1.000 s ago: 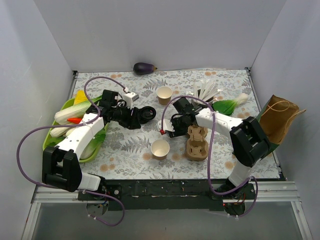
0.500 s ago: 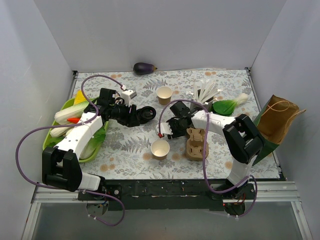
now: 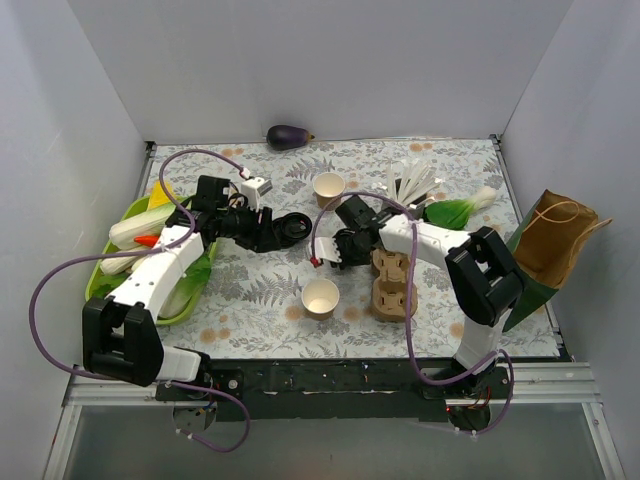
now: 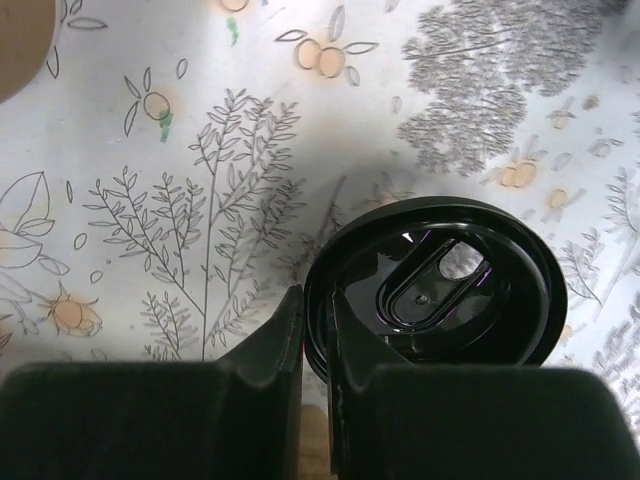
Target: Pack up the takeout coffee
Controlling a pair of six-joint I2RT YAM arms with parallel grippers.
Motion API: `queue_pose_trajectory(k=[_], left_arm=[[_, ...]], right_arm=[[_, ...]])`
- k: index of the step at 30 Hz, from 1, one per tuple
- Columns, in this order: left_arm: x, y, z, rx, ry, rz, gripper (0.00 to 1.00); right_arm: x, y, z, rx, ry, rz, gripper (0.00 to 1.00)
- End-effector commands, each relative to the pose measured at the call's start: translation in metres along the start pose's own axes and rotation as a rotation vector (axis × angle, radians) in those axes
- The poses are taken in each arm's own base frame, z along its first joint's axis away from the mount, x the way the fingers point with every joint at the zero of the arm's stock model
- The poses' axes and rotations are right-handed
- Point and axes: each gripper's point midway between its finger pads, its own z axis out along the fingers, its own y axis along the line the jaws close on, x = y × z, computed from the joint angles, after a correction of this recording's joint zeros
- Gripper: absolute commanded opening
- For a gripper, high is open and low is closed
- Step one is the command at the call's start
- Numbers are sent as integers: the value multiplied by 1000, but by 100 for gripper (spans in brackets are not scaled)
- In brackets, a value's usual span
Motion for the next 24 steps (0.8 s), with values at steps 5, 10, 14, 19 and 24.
queue_pose_trajectory(k=[5,10,14,19,24], left_arm=[[-28,-26,-22,68,-129,83,44],[-28,-43,-33,118,-174,155,45],[-17,-59,-43,161,-228,270,50],[-19,-69,-51,121,-261,436,60],[-31,-75,-50,139,-217,504,61]], right_arm=[[-86,-13,-101,-73,-231,246,11],[-149,15,-163,-262,-488,445,12],[-153,24,-174,-310,-557,517,13],[-154,4,-193,-399,-779,673,13],[-156,25,-191,-629,-920,839,12]])
